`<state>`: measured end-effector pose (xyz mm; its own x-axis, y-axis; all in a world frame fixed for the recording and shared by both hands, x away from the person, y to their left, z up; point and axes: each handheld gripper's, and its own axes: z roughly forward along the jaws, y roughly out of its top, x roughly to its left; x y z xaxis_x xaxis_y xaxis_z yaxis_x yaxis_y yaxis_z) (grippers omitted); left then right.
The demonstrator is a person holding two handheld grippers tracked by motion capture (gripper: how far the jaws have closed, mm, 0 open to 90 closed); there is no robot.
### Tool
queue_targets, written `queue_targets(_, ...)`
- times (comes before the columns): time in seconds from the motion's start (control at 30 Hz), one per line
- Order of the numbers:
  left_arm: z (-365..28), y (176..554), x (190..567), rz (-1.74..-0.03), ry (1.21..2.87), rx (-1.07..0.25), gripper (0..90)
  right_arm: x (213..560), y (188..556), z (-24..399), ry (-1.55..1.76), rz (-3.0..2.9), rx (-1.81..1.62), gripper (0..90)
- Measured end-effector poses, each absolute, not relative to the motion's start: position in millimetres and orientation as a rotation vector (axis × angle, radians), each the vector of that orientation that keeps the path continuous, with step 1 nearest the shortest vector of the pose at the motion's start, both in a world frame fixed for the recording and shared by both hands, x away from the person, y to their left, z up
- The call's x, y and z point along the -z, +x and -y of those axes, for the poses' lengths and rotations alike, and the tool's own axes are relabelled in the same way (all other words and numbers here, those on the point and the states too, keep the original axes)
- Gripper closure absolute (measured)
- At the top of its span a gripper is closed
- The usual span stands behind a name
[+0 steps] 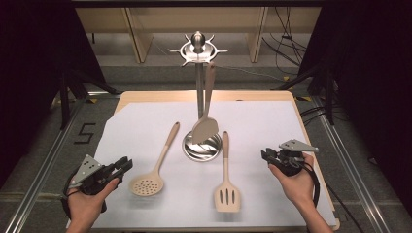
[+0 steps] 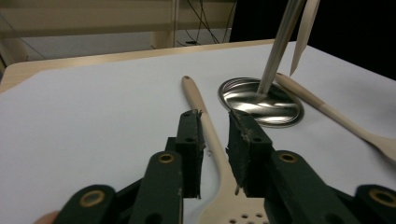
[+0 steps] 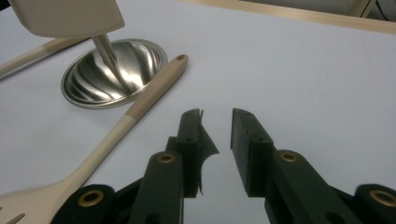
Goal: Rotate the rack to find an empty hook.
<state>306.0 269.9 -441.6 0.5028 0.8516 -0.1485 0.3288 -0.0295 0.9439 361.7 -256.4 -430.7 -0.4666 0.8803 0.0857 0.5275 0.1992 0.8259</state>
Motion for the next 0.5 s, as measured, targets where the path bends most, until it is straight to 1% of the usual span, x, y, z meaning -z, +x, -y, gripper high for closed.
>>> queue_targets(0.17, -260, 307, 424, -1.0, 1.586, -0.578, 88.9, 430, 358, 256, 1.38, -2.049, -1.169, 73.4)
queue_targets(0.27, -254, 307, 414, -0.963, 1.583, -0.581, 89.3, 429, 358, 259, 1.314, -2.049, -1.139, 73.3)
queue_targets(0.3, -246, 308, 400, -0.919, 1.56, -0.59, 89.4, 429, 356, 258, 1.355, -2.048, -1.151, 73.3)
queue_targets(0.37, -242, 308, 393, -0.904, 1.545, -0.592, 89.4, 428, 356, 257, 1.375, -2.043, -1.154, 73.3)
queue_targets(0.4, -239, 309, 386, -0.88, 1.53, -0.598, 89.4, 429, 356, 257, 1.373, -2.036, -1.159, 73.3)
queue_targets(0.43, -230, 311, 371, -0.838, 1.5, -0.609, 89.5, 426, 355, 258, 1.382, -2.038, -1.142, 73.2)
queue_targets(0.47, -230, 311, 371, -0.838, 1.5, -0.609, 89.4, 426, 355, 258, 1.382, -2.038, -1.142, 73.2)
queue_targets(0.5, -226, 312, 364, -0.82, 1.493, -0.616, 89.5, 427, 356, 258, 1.381, -2.038, -1.152, 73.2)
